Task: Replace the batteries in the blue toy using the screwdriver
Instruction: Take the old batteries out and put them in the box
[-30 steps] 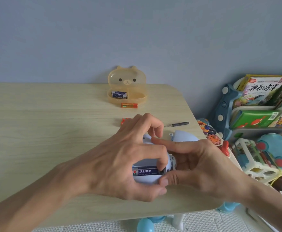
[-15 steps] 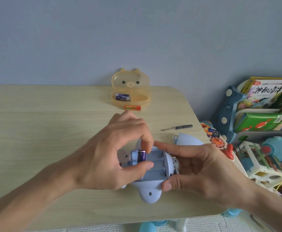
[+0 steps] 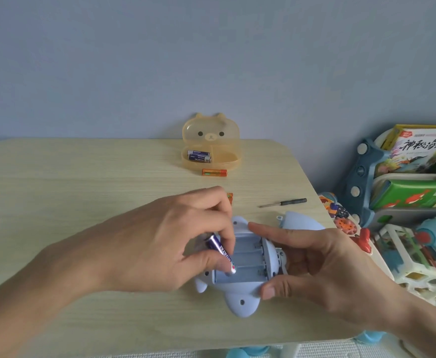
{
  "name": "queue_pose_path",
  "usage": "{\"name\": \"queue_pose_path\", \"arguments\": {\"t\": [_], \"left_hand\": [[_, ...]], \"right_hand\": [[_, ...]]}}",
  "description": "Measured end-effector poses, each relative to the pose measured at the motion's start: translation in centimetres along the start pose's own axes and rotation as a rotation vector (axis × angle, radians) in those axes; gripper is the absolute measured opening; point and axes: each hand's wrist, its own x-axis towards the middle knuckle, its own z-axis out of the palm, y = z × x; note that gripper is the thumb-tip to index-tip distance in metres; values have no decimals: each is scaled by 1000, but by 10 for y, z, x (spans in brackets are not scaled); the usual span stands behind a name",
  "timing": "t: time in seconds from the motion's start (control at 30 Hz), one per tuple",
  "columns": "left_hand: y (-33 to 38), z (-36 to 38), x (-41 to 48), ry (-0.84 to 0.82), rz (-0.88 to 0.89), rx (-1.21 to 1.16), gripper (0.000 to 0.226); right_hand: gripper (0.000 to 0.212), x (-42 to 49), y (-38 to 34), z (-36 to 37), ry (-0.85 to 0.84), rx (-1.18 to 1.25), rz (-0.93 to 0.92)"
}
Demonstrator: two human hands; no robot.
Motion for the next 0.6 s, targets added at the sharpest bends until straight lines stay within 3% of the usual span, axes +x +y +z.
{"name": "queue_pose_path", "arguments": {"t": [0.07,0.13,0.27,0.4,0.6], "left_hand": [[-9,-8,8,82,-22,-153,16],[-30,-18,22,278,-93,-223,20],[-94,-28,63,603,-349,-84,12],[-136,-10,93,612,-500,2,14],[-160,10,105,572,-411,79,13]], "right_hand": [[72,-2,-2,0,1,14,13],[74,-4,-2,0,-7,22,22],[71,-4,-5,1,-6,39,14],[68,-3,-5,-1,-20,55,27],[72,-6,-5,0,-72,97,6]]}}
